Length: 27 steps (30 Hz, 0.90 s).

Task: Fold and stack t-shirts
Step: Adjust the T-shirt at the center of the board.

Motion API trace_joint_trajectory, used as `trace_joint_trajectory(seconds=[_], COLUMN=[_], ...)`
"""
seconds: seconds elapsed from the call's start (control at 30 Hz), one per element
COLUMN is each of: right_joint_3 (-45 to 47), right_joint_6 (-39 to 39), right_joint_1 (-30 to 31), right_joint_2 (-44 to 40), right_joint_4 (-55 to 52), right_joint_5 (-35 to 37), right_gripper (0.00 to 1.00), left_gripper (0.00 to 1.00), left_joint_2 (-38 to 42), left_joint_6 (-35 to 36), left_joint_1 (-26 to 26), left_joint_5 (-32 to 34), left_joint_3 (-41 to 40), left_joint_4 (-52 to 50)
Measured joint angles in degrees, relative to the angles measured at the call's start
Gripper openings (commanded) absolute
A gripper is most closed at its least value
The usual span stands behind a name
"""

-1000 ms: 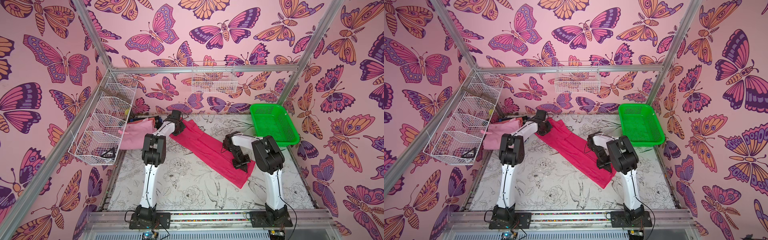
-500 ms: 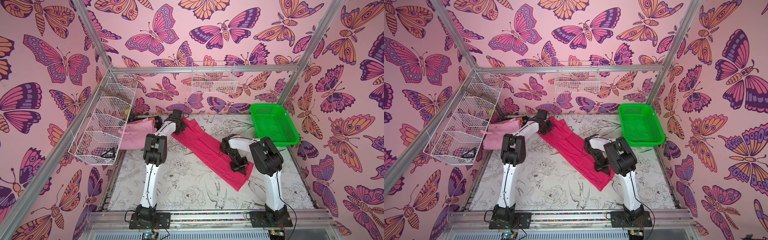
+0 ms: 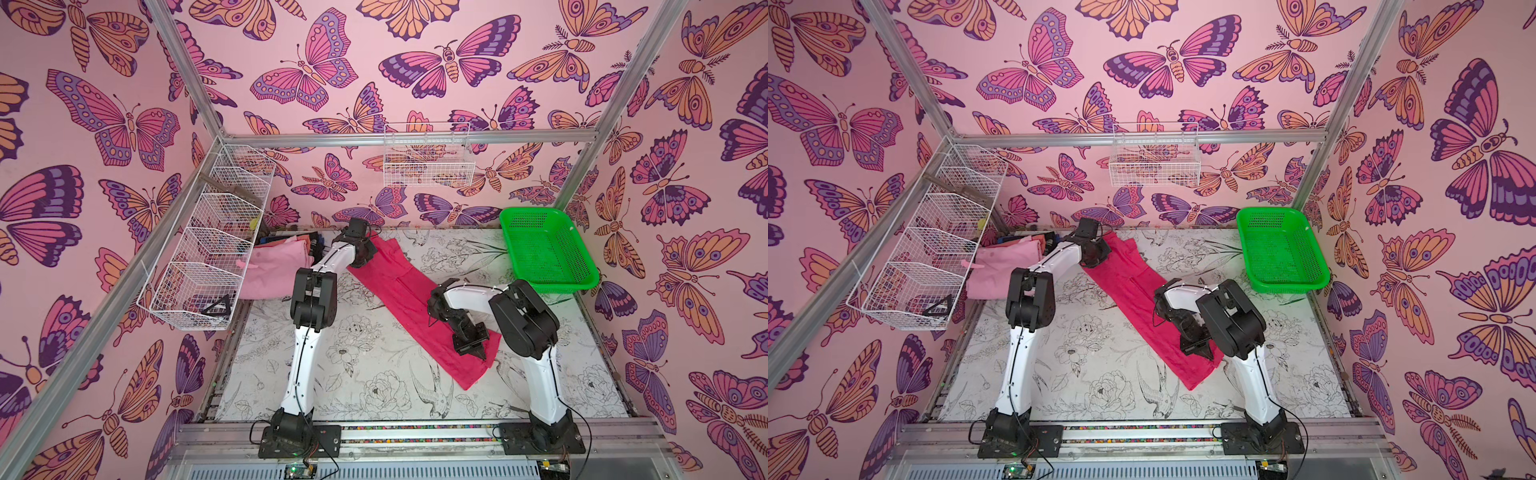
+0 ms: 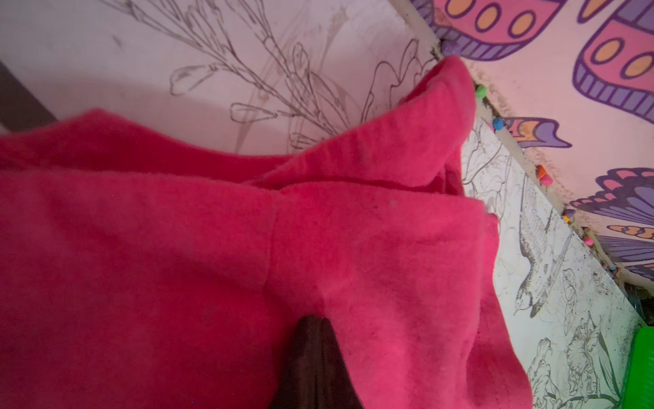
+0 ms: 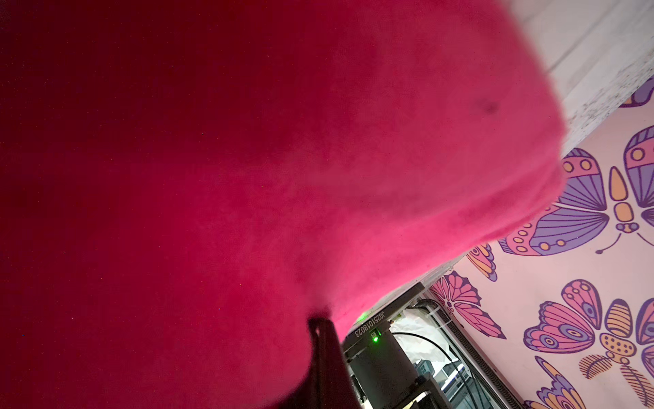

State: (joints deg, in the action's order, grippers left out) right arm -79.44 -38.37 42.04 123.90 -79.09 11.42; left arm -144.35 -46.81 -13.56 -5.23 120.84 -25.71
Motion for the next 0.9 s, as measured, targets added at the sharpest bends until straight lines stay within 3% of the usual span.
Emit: trace_joint_trajectory(seconds=[0.9], right_joint_3=[-5.8], right_joint_6=[-6.4], right_joint_1=[17.4], right_joint_2=[4.1], right_joint_4=[-8.0], right_joint_5=[-8.9], right_gripper=[0.00], left_gripper=[0.00], left_joint_2=[-5.6], left_joint_6=[-0.4], left_joint_1=[-3.2], left_joint_5=[-4.2], left_joint_3=[8.4], left_joint_4=[0.8])
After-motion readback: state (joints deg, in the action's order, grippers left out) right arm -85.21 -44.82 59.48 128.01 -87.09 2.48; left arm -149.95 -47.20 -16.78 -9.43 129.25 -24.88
